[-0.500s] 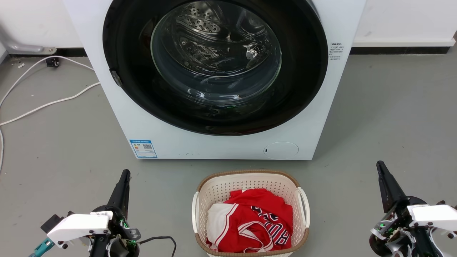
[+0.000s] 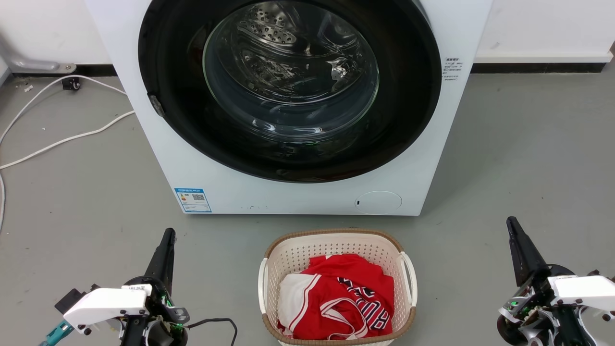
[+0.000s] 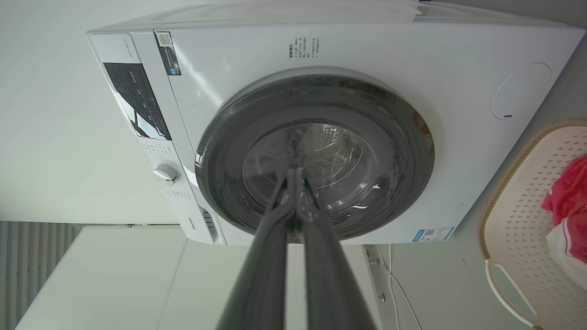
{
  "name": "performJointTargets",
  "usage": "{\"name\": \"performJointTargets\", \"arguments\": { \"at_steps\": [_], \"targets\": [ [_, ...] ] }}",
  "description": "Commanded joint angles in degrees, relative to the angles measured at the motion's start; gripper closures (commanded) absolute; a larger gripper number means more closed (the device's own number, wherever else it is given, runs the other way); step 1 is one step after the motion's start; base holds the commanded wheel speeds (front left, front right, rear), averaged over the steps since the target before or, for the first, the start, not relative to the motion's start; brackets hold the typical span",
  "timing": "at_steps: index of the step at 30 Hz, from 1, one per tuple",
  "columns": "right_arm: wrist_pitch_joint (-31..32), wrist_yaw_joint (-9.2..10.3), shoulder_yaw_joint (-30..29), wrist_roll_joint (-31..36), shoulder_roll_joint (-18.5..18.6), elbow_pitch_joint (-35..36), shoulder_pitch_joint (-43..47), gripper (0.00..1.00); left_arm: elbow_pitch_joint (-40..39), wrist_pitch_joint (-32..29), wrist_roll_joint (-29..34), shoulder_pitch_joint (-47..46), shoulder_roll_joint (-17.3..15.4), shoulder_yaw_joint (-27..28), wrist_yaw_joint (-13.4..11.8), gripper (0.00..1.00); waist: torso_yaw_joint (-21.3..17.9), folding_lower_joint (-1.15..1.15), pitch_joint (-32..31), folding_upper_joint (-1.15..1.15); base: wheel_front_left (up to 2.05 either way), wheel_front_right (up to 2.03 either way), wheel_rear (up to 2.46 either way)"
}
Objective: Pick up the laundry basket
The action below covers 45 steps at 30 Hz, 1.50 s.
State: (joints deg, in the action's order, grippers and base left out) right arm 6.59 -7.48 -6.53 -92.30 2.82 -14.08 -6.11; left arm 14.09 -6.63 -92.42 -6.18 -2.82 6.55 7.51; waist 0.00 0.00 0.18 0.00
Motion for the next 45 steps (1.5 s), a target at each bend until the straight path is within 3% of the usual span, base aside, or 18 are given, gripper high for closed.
{"name": "performJointTargets", "arguments": {
  "at_steps": [1, 4, 5, 14, 45],
  "targets": [
    [0.1, -0.02, 0.0, -0.2, 0.1, 0.1, -0.3, 1.0, -0.1, 0.0, 0.0, -0.1, -0.1, 0.1, 0.2, 1.0, 0.0, 0.0, 0.0, 0.0, 0.0, 0.0, 0.0],
    [0.1, -0.02, 0.0, -0.2, 0.1, 0.1, -0.3, 1.0, -0.1, 0.0, 0.0, -0.1, -0.1, 0.1, 0.2, 1.0, 0.0, 0.0, 0.0, 0.0, 0.0, 0.0, 0.0],
    [0.0, 0.0, 0.0, 0.0, 0.0, -0.1, 0.1, 0.0, 0.2, 0.0, 0.0, 0.1, 0.0, 0.0, 0.0, 0.0, 0.0, 0.0, 0.0, 0.0, 0.0, 0.0, 0.0],
    [-2.1, 0.0, 0.0, 3.7, -0.1, -0.5, 1.3, 0.0, -0.2, 2.1, 3.7, 1.1, 0.1, 0.3, 0.0, 0.0, 0.0, 0.0, 0.1, 0.0, 0.0, 0.0, 0.0],
    [-10.0, -0.01, 2.5, 47.9, 0.0, 7.1, 5.5, 0.0, -6.7, 10.1, 41.0, 3.9, 0.0, -3.0, -5.0, 0.0, 0.0, 0.0, 0.2, 0.0, 0.0, 0.0, 0.0]
  ]
}}
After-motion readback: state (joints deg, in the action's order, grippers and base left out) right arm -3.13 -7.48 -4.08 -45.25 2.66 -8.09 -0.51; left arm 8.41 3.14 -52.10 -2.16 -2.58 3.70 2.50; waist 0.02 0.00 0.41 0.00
